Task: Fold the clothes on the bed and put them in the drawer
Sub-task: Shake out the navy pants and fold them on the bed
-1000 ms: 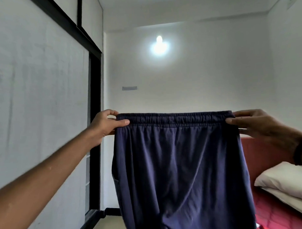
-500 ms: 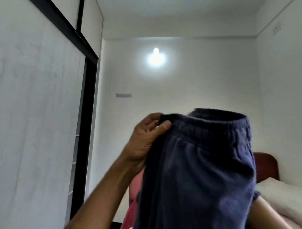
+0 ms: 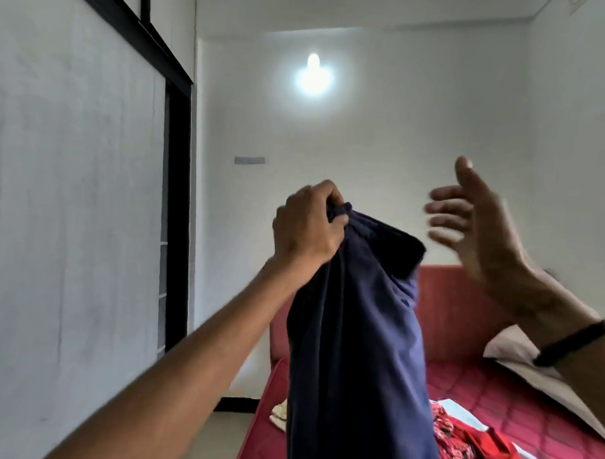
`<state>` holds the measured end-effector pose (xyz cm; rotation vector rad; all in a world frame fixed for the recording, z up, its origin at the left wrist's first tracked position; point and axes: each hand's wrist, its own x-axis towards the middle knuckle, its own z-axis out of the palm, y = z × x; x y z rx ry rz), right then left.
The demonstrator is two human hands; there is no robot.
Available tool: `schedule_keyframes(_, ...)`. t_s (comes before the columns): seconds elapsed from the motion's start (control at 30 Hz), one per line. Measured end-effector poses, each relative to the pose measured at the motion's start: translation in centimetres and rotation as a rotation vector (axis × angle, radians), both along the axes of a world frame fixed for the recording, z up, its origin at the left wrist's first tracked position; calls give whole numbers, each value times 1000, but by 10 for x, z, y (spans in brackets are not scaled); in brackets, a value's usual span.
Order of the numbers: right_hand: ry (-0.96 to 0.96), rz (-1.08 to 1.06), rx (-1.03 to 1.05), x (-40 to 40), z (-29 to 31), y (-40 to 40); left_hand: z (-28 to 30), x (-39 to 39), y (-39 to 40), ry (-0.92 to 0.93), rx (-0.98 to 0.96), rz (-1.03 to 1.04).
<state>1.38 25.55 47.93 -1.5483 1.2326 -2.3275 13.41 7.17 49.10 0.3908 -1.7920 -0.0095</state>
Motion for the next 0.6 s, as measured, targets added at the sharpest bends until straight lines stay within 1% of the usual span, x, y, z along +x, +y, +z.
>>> schedule_keyframes(0.03,75,-289,-54,4,0,-1,14,-2,-3,-28,-64,89)
schedule_keyframes(0.07,226,-466,-51,11,-8,-2,29,-6,-4,-45,-103,128)
schedule_keyframes(0.1,357,-539,-30,23,-15,-9,45,-8,-3,-51,-117,141)
schedule_keyframes(0.13,500,-537,49,35,-23,-18,62,-12,-2,-47,-104,142)
schedule_keyframes(0.2,713,-494,327,61,-32,-40,102,-14,0,-2,-34,168)
schedule_keyframes(0.23,798,-478,446,68,-36,-55,122,-12,0,66,18,181)
schedule_keyframes(0.27,839,-484,534,72,-37,-70,145,-6,-4,158,84,189)
schedule_keyframes(0.33,834,-592,580,69,-41,-101,186,14,-13,341,210,167)
schedule_keyframes(0.43,700,-725,581,48,-55,-139,231,48,-26,487,301,97)
schedule_keyframes(0.53,528,-709,566,19,-78,-154,248,69,-37,574,294,41)
schedule_keyframes(0.6,454,-660,551,-2,-96,-153,252,78,-49,607,266,47)
